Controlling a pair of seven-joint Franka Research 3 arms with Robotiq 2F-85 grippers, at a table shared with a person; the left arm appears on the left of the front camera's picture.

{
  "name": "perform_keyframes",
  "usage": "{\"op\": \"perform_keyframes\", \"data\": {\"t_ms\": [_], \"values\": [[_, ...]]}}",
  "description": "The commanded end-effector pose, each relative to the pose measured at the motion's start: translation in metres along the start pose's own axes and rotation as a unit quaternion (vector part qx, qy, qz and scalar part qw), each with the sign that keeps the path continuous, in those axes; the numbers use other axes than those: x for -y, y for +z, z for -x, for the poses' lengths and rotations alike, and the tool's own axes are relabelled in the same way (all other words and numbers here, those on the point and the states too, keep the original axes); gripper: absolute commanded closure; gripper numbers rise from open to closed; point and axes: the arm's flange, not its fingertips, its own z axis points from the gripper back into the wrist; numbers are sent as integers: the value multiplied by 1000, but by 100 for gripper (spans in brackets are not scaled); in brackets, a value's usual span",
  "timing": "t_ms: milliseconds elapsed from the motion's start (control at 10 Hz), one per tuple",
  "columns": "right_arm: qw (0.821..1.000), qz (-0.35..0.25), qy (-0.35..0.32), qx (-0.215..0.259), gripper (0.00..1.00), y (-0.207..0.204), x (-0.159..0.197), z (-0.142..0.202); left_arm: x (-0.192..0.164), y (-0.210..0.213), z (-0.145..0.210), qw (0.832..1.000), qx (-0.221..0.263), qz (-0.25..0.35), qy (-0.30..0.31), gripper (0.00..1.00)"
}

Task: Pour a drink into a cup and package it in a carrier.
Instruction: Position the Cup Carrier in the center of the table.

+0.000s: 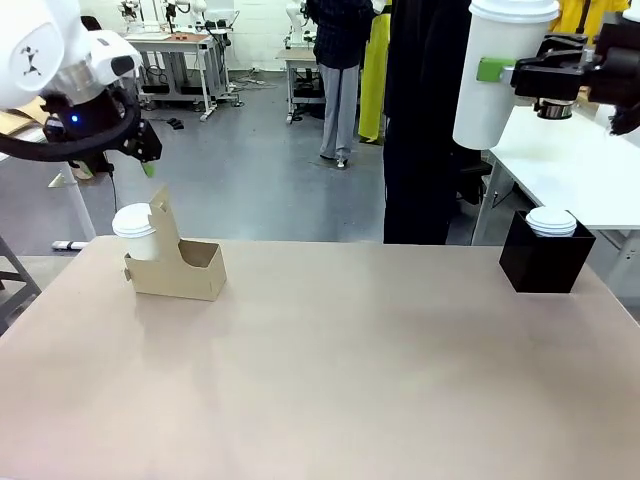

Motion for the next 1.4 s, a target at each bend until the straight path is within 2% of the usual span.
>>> {"op": "perform_keyframes", "data": {"t_ms": [0, 200, 600, 900, 1300], "values": [[1000, 0, 3, 5, 20, 0, 1, -2, -2, -14, 4, 1000, -7, 25, 12, 0], [1000, 0, 3, 5, 20, 0, 1, -2, -1, -30, 5, 999, -20, 26, 5, 0], [1000, 0, 3, 5, 20, 0, 1, -2, -3, -21, 2, 1000, -15, 13, 12, 0], [1000, 0, 3, 5, 20, 0, 1, -2, 17, -36, 3, 1000, -23, 11, 7, 0], [1000, 0, 3, 5, 20, 0, 1, -2, 26, -57, -20, 999, -39, -3, 10, 0]]}}
